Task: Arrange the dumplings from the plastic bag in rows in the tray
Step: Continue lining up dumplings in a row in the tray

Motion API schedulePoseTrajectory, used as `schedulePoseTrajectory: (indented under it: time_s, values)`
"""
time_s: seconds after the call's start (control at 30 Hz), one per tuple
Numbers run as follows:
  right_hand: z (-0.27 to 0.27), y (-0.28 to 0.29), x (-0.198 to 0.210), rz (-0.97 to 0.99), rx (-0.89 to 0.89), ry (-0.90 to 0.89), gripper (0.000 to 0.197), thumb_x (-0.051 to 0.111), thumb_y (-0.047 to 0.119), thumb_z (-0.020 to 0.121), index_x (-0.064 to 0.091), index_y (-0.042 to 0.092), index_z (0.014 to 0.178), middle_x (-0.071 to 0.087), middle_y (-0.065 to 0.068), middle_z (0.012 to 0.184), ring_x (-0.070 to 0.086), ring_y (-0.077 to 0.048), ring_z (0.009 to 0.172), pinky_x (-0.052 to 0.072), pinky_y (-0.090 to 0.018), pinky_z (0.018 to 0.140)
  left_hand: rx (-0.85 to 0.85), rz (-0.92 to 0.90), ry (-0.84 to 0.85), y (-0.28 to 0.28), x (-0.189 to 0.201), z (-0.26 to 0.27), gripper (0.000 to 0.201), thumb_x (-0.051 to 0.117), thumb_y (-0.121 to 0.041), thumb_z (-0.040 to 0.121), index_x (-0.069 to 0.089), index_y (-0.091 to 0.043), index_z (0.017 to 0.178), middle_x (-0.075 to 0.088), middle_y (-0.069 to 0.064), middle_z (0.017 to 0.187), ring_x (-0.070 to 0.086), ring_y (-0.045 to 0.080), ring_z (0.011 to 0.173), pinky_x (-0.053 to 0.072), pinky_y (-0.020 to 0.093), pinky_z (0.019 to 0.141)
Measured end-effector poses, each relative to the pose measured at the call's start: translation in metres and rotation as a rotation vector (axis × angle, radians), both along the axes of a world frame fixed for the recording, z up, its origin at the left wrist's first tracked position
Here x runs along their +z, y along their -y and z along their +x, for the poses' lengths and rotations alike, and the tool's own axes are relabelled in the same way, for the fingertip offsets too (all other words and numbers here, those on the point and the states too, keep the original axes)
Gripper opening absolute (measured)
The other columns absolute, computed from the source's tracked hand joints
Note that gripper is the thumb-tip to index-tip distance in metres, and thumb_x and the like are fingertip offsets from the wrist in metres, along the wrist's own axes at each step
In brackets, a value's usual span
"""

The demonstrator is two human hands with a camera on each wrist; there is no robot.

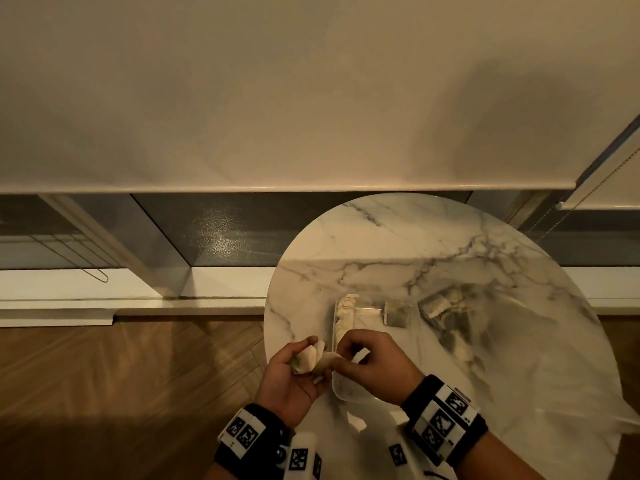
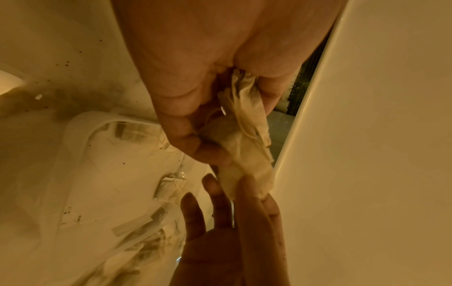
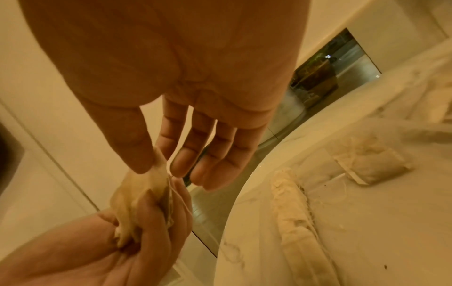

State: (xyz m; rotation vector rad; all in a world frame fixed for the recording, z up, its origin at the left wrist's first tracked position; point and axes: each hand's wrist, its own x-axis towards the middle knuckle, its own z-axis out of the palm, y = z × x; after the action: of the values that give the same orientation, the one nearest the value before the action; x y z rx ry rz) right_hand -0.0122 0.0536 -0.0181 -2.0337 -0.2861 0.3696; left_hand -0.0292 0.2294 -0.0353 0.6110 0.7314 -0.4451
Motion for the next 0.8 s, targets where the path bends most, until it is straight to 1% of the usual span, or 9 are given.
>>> schedulePoseTrajectory:
  time_s: [0.07,0.13,0.2,0.3,0.4,0.43,0.53,0.67,0.8]
  values:
    - [0.001,0.001,0.001,0.087,-0.036,-0.078,0.014,0.075,0.030,0.080,0.069,0.017,0.078,0.070,0.002,0.080,0.066,-0.010,0.078,0.055,-0.027,0.071,0.000,0.006,-0.019,-0.001,-0.001,-0.002,0.014,0.063,-0.017,0.079,0.068,-0.009,0.089,0.069,0.013,0.090,0.063,0.027,0.078,0.050,0.036,0.066]
    - [0.003,0.002,0.001,0.207,-0.077,-0.171,0.014,0.076,0.021,0.080,0.067,0.010,0.078,0.070,-0.005,0.077,0.067,-0.019,0.074,0.057,-0.037,0.073,0.006,0.023,-0.037,-0.002,-0.003,-0.003,0.013,0.063,-0.016,0.079,0.068,-0.008,0.088,0.069,0.014,0.087,0.064,0.026,0.074,0.051,0.034,0.062]
    - [0.004,0.003,0.003,0.324,-0.112,-0.271,0.011,0.074,0.007,0.083,0.065,0.003,0.080,0.068,-0.013,0.073,0.065,-0.024,0.070,0.056,-0.043,0.072,0.008,0.037,-0.040,-0.003,-0.004,-0.003,0.015,0.064,-0.016,0.080,0.068,-0.008,0.092,0.069,0.013,0.084,0.064,0.024,0.068,0.051,0.034,0.062]
    - [0.005,0.004,0.005,0.379,-0.137,-0.328,0.010,0.071,-0.001,0.085,0.064,0.003,0.080,0.066,-0.014,0.070,0.063,-0.027,0.067,0.055,-0.041,0.069,0.006,0.052,-0.037,-0.004,-0.006,-0.003,0.017,0.066,-0.015,0.078,0.069,-0.008,0.093,0.069,0.013,0.085,0.063,0.023,0.067,0.051,0.033,0.062]
    - [0.006,0.005,0.005,0.362,-0.131,-0.332,0.010,0.072,-0.002,0.084,0.064,0.003,0.083,0.067,-0.017,0.069,0.062,-0.026,0.064,0.054,-0.037,0.067,-0.022,0.040,-0.018,-0.004,-0.004,-0.003,0.012,0.065,-0.015,0.082,0.075,-0.007,0.085,0.070,0.011,0.082,0.063,0.019,0.063,0.052,0.029,0.054]
    - [0.006,0.005,0.005,0.357,-0.127,-0.336,0.010,0.073,-0.002,0.083,0.065,0.004,0.084,0.068,-0.016,0.069,0.062,-0.024,0.064,0.054,-0.035,0.066,-0.040,0.041,-0.009,-0.004,-0.004,-0.003,0.013,0.065,-0.015,0.084,0.076,-0.007,0.083,0.071,0.010,0.080,0.063,0.018,0.061,0.051,0.029,0.054]
    - [0.007,0.007,0.007,0.361,-0.125,-0.365,0.013,0.074,-0.004,0.082,0.067,0.003,0.090,0.069,-0.011,0.069,0.064,-0.017,0.061,0.054,-0.030,0.066,-0.075,0.063,0.015,-0.004,-0.005,-0.004,0.012,0.066,-0.015,0.088,0.075,-0.007,0.089,0.071,0.009,0.082,0.064,0.015,0.062,0.050,0.028,0.058]
    - [0.012,0.016,0.010,0.283,-0.071,-0.377,0.014,0.078,0.003,0.081,0.071,0.008,0.092,0.072,-0.009,0.072,0.066,-0.016,0.066,0.055,-0.027,0.068,-0.048,0.065,0.021,-0.006,-0.013,-0.003,0.014,0.064,-0.010,0.090,0.069,-0.005,0.102,0.071,0.012,0.090,0.067,0.018,0.069,0.054,0.028,0.057]
    - [0.018,0.024,0.006,0.148,-0.045,-0.355,0.010,0.076,0.013,0.084,0.072,0.016,0.092,0.073,-0.004,0.071,0.065,-0.011,0.066,0.052,-0.026,0.068,-0.010,0.058,0.005,-0.011,-0.015,0.000,0.016,0.065,-0.007,0.085,0.068,-0.005,0.101,0.073,0.014,0.089,0.068,0.020,0.066,0.055,0.028,0.053]
